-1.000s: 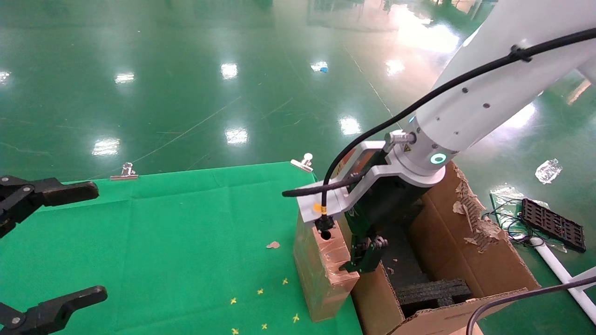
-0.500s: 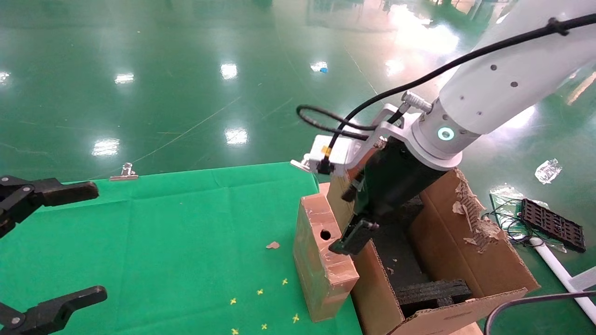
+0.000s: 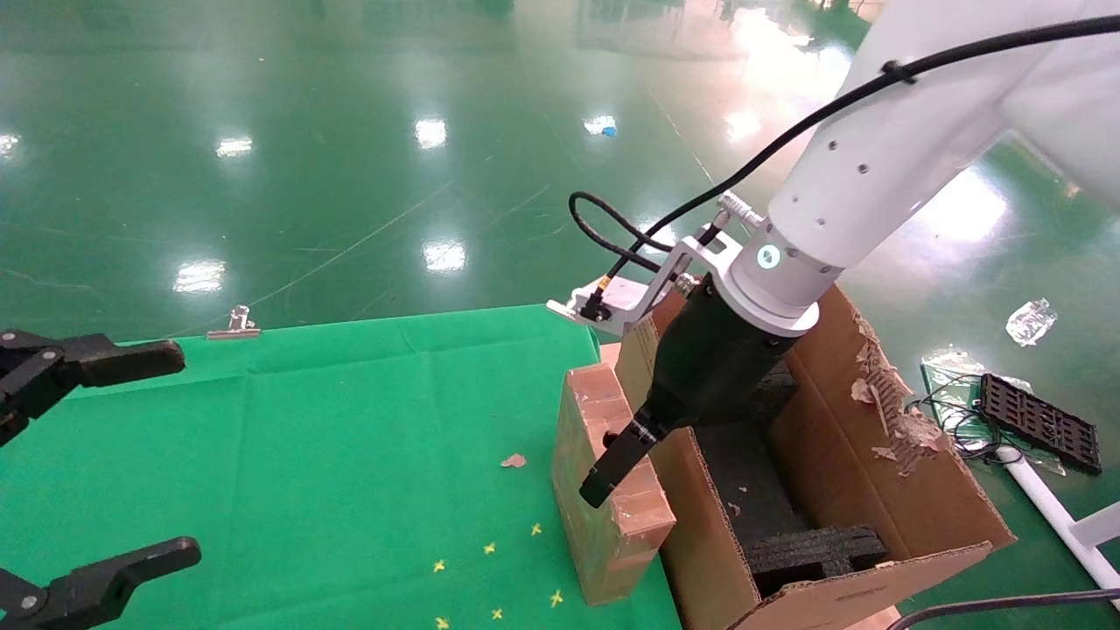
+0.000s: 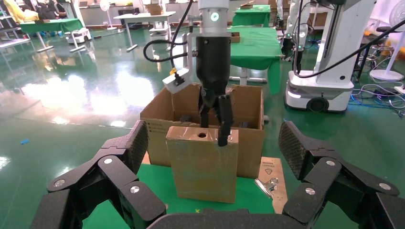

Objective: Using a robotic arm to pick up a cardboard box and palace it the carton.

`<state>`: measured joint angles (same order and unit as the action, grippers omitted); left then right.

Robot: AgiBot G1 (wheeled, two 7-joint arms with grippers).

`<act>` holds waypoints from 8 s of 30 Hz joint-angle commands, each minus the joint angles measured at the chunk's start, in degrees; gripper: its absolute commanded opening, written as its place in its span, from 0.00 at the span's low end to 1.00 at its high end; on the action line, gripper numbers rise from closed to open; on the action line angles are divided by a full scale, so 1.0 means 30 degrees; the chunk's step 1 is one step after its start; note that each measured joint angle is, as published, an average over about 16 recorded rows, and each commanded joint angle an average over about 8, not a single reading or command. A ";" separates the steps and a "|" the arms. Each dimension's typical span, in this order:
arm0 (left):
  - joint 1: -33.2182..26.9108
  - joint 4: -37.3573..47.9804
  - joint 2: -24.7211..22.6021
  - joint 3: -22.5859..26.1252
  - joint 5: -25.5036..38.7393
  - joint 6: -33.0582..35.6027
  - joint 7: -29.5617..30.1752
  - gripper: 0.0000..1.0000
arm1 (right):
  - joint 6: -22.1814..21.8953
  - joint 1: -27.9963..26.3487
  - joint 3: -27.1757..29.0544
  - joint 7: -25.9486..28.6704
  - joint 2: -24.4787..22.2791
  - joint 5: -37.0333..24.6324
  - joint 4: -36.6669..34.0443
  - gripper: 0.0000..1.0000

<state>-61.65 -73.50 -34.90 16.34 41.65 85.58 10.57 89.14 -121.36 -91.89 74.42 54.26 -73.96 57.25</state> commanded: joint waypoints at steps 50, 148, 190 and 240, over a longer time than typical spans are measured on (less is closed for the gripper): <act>-0.0014 0.0000 0.0027 0.0066 -0.0045 -0.0029 -0.0033 0.00 | -0.1567 -0.1758 0.0463 -0.1384 -0.2065 0.0306 -0.0221 0.00; -0.0039 0.0000 0.0074 0.0180 -0.0123 -0.0078 -0.0090 1.00 | -0.5829 0.6049 -0.0700 -0.5589 -0.3019 -0.1151 -1.5992 1.00; -0.0049 0.0001 0.0093 0.0224 -0.0154 -0.0098 -0.0113 1.00 | -0.4408 -0.3509 0.0742 -0.9184 -0.5119 -0.0294 -1.2332 1.00; -0.0065 0.0025 0.0108 0.0278 -0.0184 -0.0110 -0.0142 1.00 | -0.2178 1.3326 1.8472 -1.7699 -0.6192 0.7774 0.0613 1.00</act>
<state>-61.84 -73.42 -34.58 17.17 41.10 85.25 10.14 82.61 -81.36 -36.45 21.30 35.68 -50.62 59.11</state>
